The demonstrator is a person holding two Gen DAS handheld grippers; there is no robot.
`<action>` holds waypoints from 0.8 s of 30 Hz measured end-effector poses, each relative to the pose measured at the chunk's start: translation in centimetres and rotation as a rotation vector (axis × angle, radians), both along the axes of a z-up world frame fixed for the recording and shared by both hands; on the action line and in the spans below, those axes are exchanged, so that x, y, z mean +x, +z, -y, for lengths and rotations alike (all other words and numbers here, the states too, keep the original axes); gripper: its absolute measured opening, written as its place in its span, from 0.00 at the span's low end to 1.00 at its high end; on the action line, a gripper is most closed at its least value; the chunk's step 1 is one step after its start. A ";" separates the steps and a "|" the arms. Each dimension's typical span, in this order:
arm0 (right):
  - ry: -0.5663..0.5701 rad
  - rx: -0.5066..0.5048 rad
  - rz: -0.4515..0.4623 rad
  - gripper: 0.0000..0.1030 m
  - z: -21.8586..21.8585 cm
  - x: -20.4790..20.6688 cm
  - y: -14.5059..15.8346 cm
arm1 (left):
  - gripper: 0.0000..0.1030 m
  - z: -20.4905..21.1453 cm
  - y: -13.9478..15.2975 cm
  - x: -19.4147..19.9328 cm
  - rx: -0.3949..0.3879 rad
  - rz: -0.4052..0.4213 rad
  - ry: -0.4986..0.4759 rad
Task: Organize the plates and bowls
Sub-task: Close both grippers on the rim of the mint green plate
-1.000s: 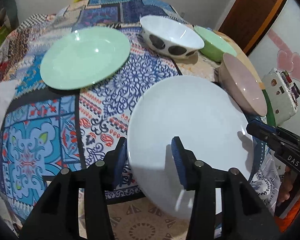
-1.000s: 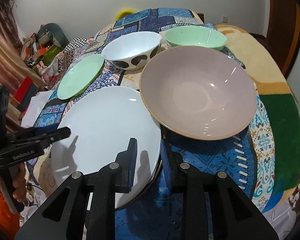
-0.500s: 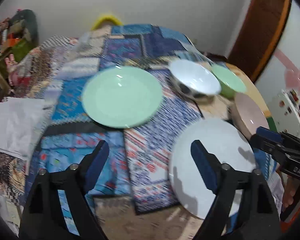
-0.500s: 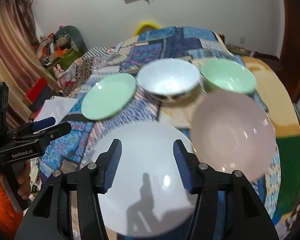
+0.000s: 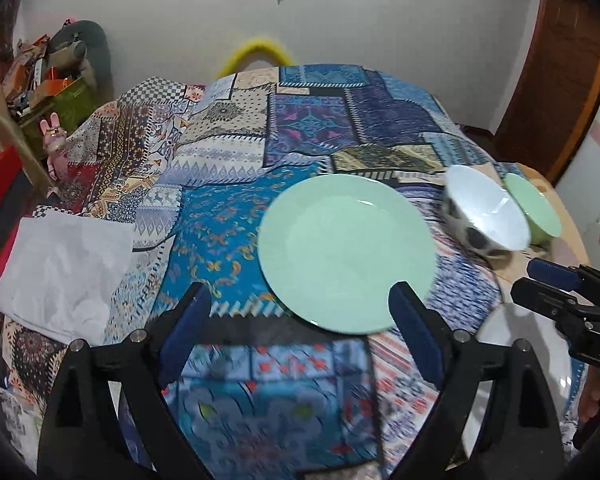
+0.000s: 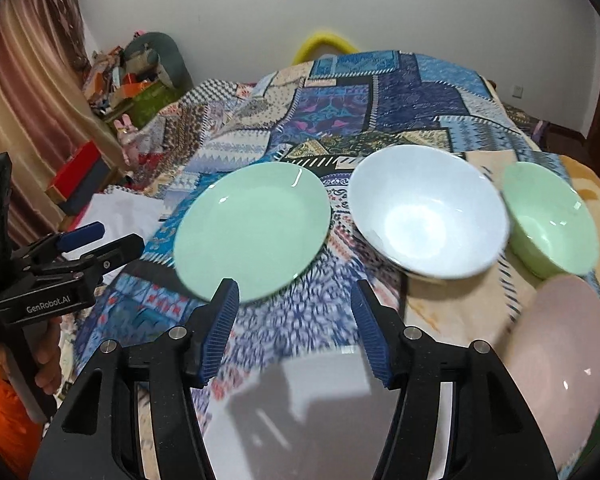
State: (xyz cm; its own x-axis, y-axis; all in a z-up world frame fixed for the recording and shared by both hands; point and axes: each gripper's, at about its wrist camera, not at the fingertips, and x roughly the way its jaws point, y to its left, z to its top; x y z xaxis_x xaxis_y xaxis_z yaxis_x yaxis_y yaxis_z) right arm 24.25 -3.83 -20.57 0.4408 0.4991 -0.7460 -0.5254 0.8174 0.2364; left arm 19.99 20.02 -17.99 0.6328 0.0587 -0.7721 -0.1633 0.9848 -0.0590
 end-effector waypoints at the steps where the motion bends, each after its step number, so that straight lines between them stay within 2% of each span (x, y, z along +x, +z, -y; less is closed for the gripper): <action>1: 0.001 -0.006 -0.006 0.53 -0.4 0.4 -0.3 | 0.89 -0.5 -0.6 0.7 0.001 -0.009 -0.001; 3: -0.001 -0.026 -0.022 0.53 -1.2 1.5 -1.2 | 0.85 -1.4 -1.6 1.7 -0.005 -0.016 -0.001; 8: 0.001 -0.065 -0.053 0.41 -2.3 3.1 -2.7 | 0.58 -3.4 -4.5 4.3 -0.035 -0.070 -0.007; 11: 0.005 -0.065 -0.100 0.33 -2.7 3.8 -3.6 | 0.45 -4.3 -5.8 5.8 -0.063 -0.093 -0.018; 14: -0.007 -0.063 -0.120 0.32 -3.1 4.3 -3.9 | 0.36 -4.9 -7.0 7.3 -0.093 -0.113 -0.026; 16: -0.002 -0.065 -0.131 0.31 -3.5 4.5 -4.1 | 0.33 -5.1 -7.7 8.1 -0.111 -0.122 -0.029; 20: -0.001 -0.081 -0.125 0.28 -3.9 4.5 -4.3 | 0.33 -4.7 -7.8 8.9 -0.131 -0.115 -0.071; 24: 0.022 -0.082 -0.135 0.27 -3.9 4.5 -4.2 | 0.33 -4.8 -7.9 8.9 -0.142 -0.114 -0.064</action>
State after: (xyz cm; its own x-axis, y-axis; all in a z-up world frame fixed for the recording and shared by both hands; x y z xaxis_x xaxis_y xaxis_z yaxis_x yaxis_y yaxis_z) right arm 28.79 0.02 -24.76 0.3233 0.4429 -0.8363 -0.5113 0.8254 0.2394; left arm 28.84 24.84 -25.89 0.5395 -0.0936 -0.8368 -0.1139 0.9765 -0.1827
